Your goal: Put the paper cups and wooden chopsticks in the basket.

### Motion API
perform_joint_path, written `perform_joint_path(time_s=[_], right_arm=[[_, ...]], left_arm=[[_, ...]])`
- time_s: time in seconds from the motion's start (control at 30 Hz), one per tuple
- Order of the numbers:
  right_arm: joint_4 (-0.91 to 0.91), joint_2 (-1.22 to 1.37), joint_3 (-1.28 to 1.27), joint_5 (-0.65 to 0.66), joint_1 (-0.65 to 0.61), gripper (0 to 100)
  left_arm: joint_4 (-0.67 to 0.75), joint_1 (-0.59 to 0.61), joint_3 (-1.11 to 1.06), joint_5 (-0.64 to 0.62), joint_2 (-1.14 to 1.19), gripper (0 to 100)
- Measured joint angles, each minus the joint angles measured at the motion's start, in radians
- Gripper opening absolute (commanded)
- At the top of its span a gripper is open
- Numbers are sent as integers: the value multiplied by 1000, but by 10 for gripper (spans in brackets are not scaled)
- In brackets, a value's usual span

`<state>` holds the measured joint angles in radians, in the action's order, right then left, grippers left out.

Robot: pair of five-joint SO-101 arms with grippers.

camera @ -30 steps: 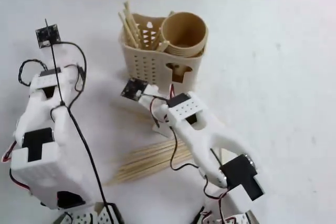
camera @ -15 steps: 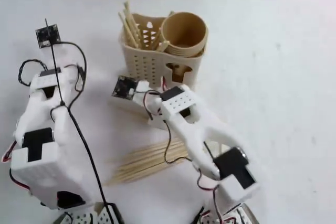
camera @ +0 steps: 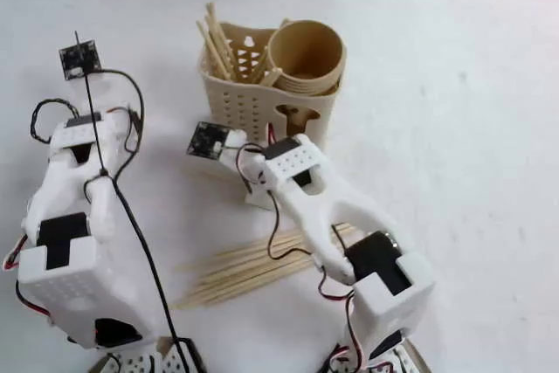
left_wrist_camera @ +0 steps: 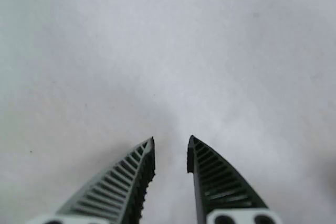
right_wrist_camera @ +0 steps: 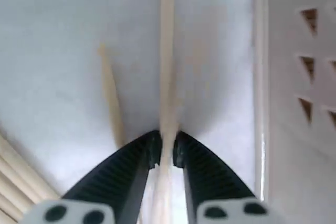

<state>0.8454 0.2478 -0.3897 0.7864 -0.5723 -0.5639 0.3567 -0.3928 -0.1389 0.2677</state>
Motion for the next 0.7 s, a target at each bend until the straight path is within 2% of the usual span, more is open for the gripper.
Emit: perform_joint_path(time_s=[0.2,0.5,0.7], right_arm=[[34,-77,-26,-43,-3,16],[58,-532,-149,-163,-61,16],[124,-755,-40,-242,-61,16]], left_arm=[[0,0,0,0,0,116],[0,0,0,0,0,116],[0,0,0,0,0,116]])
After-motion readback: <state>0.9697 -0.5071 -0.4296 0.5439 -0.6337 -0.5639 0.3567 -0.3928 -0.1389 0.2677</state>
